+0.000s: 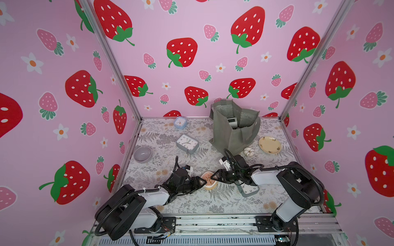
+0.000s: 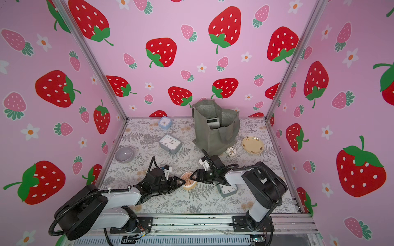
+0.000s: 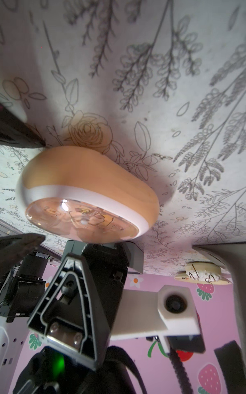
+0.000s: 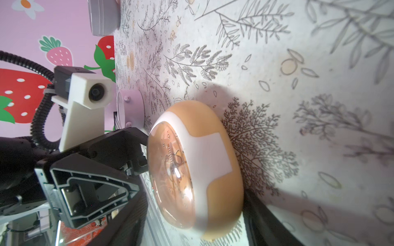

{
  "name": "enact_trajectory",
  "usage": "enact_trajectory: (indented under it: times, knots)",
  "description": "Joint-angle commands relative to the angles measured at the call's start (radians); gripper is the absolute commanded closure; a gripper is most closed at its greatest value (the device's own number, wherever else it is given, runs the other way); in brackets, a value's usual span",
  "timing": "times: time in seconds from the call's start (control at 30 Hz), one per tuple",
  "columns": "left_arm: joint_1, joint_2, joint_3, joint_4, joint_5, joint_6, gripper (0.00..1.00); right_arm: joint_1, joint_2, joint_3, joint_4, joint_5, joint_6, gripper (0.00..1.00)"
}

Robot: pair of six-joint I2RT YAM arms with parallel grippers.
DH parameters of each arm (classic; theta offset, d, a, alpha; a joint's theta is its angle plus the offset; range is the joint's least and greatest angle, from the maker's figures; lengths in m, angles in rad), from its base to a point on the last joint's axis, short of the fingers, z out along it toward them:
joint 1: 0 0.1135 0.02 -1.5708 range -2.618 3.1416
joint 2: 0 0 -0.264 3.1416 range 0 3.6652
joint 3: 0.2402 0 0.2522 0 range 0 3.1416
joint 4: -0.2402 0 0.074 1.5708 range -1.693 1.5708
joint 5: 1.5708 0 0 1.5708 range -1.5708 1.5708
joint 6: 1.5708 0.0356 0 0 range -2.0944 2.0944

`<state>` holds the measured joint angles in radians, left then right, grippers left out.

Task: Put the alarm clock into the canvas bag
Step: Pick up the alarm from the center of the board.

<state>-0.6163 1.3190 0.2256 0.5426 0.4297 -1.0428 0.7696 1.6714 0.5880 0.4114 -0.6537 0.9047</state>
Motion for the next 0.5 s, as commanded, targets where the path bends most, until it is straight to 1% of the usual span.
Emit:
enact_trajectory:
  times: [0.0,0.13,0.47]
  knots:
    - [0.027,0.018,-0.009,0.067,-0.001,0.020,0.35,0.001,0.048,-0.038,-0.013,-0.015,0.033,0.34]
    - [0.062,0.048,-0.007,0.084,0.036,0.032,0.38,0.002,0.048,-0.061,0.040,-0.040,0.051,0.39]
    - [0.066,0.162,-0.009,0.203,0.088,0.006,0.44,0.002,0.052,-0.100,0.202,-0.096,0.127,0.42]
